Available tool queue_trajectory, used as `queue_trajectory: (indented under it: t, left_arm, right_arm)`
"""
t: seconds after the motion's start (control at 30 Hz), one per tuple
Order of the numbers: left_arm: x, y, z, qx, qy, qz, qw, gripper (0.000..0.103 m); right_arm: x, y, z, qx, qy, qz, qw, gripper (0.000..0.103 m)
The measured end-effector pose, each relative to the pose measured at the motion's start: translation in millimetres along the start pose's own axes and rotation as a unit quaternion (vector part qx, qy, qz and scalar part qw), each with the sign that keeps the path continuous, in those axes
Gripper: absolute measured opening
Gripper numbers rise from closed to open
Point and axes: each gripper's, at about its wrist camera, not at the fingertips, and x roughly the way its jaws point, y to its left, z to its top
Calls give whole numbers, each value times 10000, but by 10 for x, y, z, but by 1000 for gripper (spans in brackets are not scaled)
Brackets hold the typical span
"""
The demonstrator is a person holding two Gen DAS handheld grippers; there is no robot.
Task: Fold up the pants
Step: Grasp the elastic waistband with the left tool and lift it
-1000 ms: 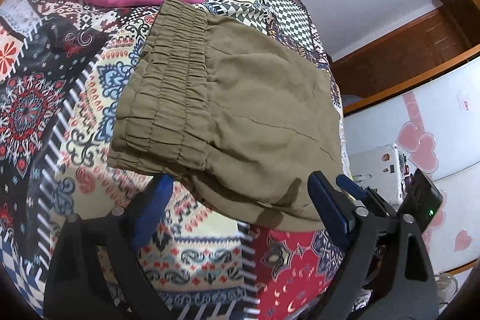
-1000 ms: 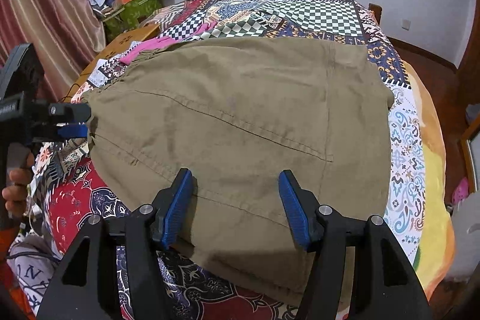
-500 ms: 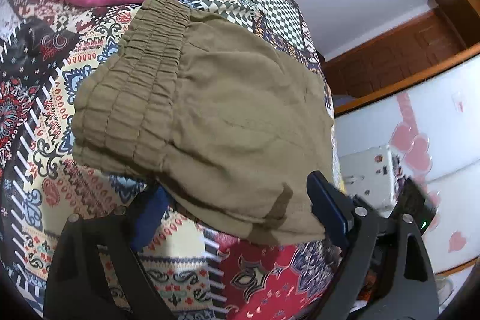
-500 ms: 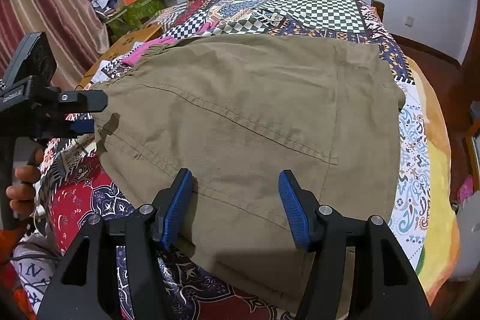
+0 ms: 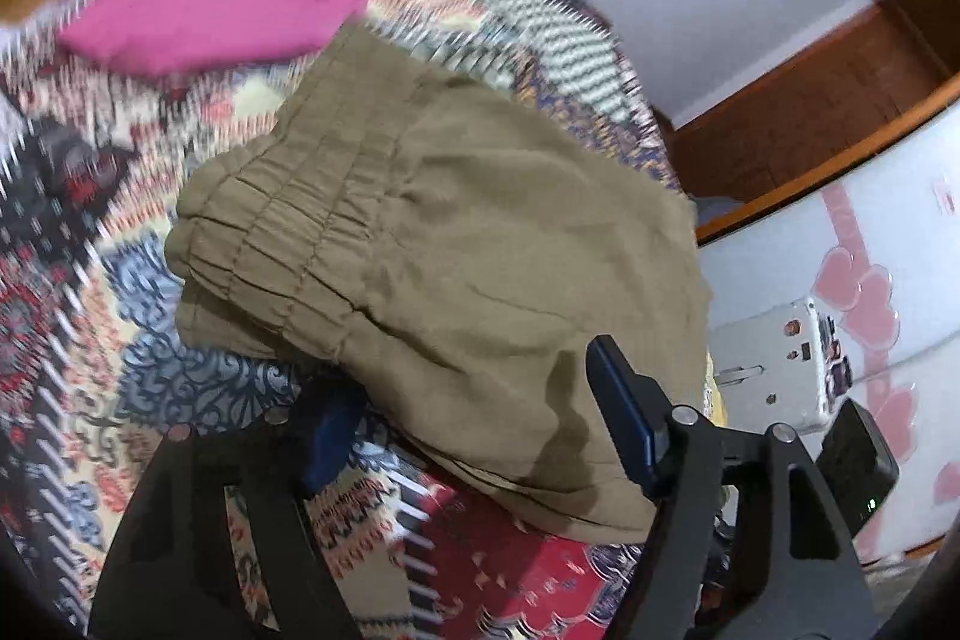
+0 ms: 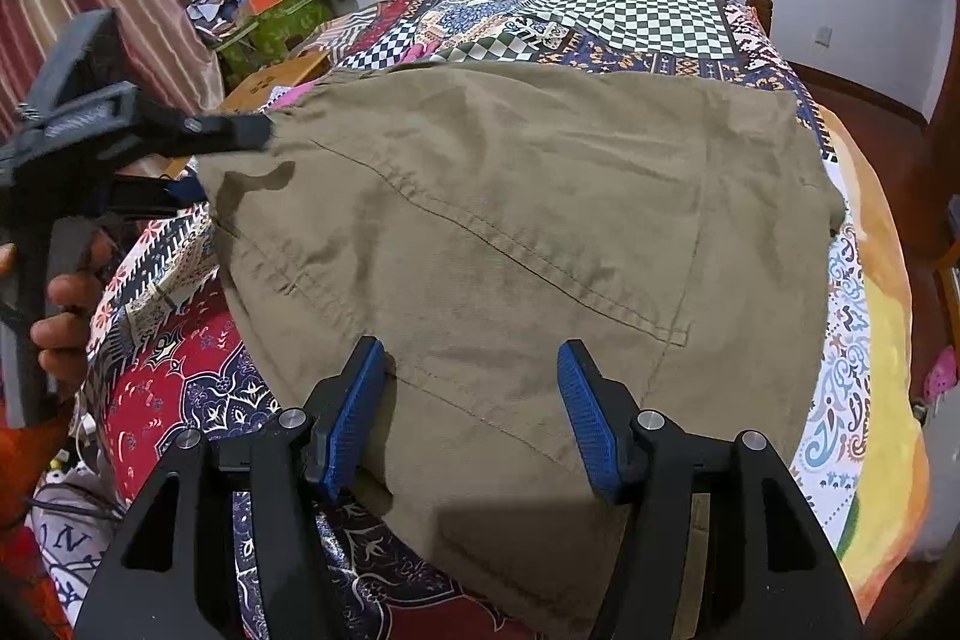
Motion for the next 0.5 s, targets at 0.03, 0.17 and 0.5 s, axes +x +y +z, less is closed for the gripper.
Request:
queue_trajectory:
  t: [0.03, 0.17, 0.5]
  left_arm:
    - [9, 42, 9, -68, -13, -75, 9999, 72]
    - [57, 71, 119, -180, -3, -192, 9997, 72]
    - [291, 101, 354, -185, 32, 119, 9998, 30]
  right_arm:
    - [-1, -3, -2, 3, 1, 7, 10000, 56]
    - [10, -30, 2, 31, 11, 56, 10000, 56]
    - [26, -58, 11, 78, 28, 117, 9999, 56]
